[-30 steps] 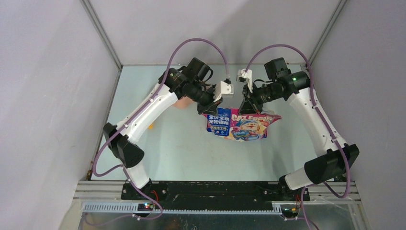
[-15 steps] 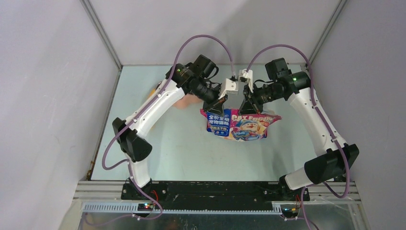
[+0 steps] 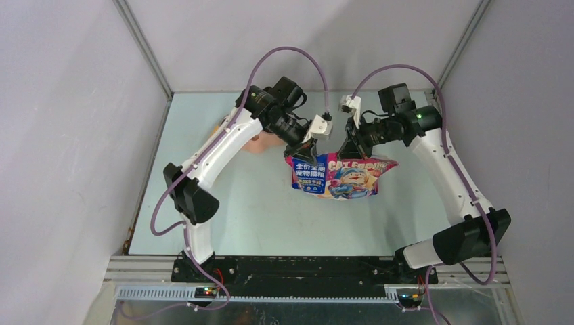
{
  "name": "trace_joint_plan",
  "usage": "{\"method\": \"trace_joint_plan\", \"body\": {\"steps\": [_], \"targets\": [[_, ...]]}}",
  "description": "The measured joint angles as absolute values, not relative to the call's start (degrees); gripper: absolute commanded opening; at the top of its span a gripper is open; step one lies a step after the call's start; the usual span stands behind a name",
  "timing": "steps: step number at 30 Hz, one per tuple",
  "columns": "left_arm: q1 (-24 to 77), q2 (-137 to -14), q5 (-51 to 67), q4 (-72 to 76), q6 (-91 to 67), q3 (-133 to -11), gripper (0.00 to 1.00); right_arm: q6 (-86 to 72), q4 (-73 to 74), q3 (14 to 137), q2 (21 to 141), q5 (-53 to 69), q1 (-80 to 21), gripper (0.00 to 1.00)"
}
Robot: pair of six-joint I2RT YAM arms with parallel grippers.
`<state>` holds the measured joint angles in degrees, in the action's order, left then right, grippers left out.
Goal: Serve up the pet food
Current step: Close the pet food bag at the center of the board.
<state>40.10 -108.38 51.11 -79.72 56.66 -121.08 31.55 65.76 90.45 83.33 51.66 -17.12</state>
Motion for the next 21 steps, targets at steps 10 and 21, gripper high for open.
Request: {"method": "trace_joint_plan", "body": {"steps": [10,21], "targets": [[39.70,-108.38,52.62,-77.43,57.34,-120.62,0.00,17.04,52.25,83.42,75.50,40.18,-17.72,0.32],[39.09,-106.24,52.97,-75.31,47.81,-115.96,0.00,22.57,53.67,83.74,73.47,32.21,-22.15,0.57]]}}
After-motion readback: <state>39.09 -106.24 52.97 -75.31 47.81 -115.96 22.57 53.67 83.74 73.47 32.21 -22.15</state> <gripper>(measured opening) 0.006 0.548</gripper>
